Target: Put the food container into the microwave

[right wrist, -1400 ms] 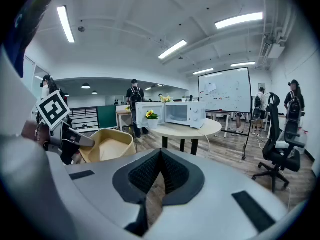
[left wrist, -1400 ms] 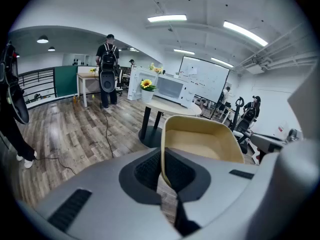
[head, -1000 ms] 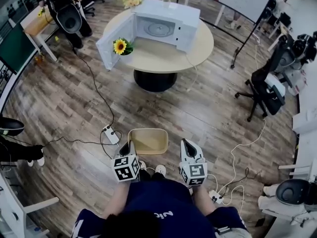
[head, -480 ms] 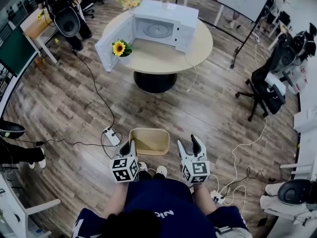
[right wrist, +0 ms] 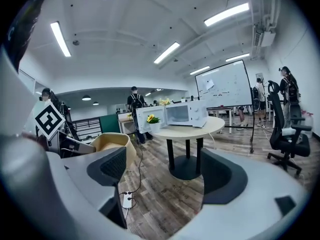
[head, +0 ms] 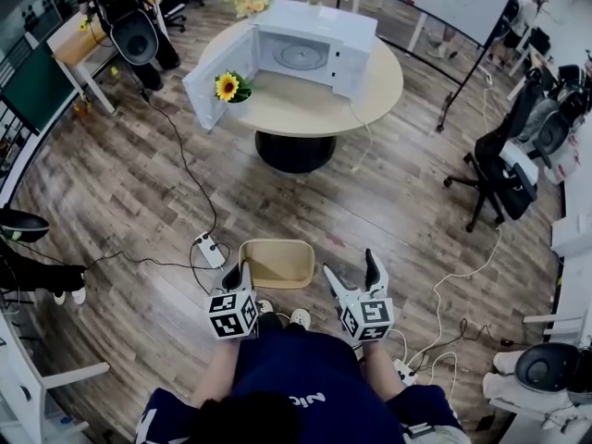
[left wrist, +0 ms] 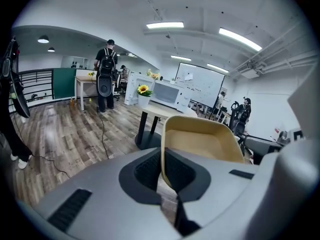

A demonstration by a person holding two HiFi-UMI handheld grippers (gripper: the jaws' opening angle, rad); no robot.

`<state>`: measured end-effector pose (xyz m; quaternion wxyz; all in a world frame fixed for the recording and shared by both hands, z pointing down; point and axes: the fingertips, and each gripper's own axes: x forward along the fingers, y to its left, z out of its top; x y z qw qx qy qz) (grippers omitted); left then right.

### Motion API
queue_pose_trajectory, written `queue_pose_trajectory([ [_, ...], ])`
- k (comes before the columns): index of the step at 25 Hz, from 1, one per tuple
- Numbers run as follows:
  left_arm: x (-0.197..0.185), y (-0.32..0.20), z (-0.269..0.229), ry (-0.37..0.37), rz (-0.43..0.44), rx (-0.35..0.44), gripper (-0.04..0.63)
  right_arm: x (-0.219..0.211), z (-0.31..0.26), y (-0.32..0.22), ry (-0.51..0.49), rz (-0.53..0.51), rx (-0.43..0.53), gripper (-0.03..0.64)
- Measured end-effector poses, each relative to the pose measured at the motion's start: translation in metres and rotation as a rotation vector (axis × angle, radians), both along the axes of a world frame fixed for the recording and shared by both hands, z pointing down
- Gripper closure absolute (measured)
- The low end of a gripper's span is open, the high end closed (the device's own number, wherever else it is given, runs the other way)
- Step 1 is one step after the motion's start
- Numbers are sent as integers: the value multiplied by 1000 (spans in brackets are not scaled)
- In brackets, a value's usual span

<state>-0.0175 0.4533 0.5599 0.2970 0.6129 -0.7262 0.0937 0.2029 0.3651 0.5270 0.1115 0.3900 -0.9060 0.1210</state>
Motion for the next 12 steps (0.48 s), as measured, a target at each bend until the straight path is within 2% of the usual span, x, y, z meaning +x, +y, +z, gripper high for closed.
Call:
queue_pose_trajectory([
  [6,12,4,13,20,-32,-10,589,8,9,7,45,-29,4,160],
  [12,23,-17,22,31,11,-24,589,21,18,-5,41,15,-29,160],
])
